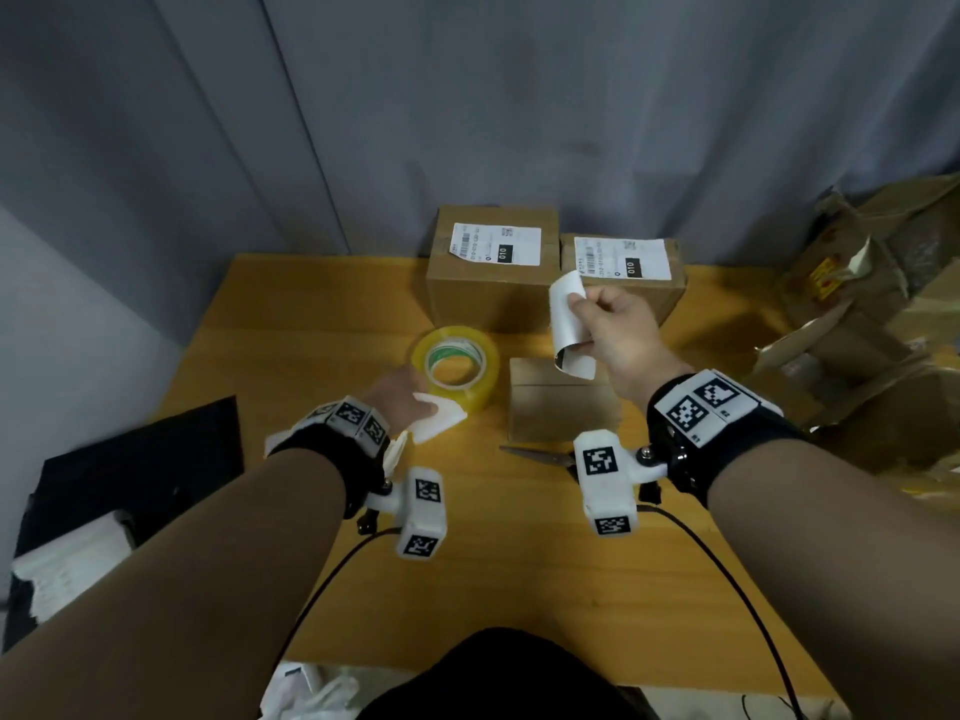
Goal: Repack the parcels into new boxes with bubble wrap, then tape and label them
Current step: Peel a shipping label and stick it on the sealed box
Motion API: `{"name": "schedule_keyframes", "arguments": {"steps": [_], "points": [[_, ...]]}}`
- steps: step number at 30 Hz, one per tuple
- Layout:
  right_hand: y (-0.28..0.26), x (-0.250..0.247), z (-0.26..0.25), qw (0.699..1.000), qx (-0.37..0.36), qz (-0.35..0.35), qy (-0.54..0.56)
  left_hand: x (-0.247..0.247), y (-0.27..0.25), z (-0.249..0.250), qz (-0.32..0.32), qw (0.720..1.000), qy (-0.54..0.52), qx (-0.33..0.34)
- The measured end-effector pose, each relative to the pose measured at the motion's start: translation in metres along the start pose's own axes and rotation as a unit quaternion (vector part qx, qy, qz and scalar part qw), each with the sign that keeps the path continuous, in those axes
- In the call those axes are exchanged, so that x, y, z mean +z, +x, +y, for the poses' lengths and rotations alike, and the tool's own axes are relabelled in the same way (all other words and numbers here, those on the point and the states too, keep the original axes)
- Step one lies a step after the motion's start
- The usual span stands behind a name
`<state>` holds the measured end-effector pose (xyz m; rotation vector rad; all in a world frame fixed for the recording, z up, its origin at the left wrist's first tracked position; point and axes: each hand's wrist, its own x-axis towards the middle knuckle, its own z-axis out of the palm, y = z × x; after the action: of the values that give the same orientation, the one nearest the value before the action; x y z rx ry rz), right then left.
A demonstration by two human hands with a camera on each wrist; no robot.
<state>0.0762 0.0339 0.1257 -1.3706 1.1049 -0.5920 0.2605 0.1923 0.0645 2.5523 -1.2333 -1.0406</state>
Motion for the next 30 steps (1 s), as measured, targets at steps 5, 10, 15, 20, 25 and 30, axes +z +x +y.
{"name": "schedule_keyframes", "arguments": {"steps": [5,10,15,20,25,30], "points": [[-0.007,0.003,0.011,0.998,-0.019,-0.024,-0.045,0.016,-0.002,-0.009,-0.005,0.999,-0.017,-0.028],[-0.011,0.005,0.01,0.997,-0.024,-0.031,-0.066,0.013,-0.012,0.007,0.018,0.996,0.069,-0.046],[-0.016,0.008,0.006,0.976,-0.122,-0.044,-0.174,-0.011,-0.019,0.06,0.057,0.956,-0.278,0.071],[-0.014,0.011,0.006,0.883,-0.305,-0.032,-0.357,-0.028,-0.02,0.111,-0.063,0.865,-0.491,0.08],[-0.011,0.005,0.004,0.85,-0.336,0.001,-0.405,-0.032,-0.012,0.123,-0.028,0.828,-0.554,0.083],[-0.014,-0.004,-0.001,0.807,-0.326,0.017,-0.491,-0.035,-0.011,0.133,0.03,0.849,-0.524,0.063]]}}
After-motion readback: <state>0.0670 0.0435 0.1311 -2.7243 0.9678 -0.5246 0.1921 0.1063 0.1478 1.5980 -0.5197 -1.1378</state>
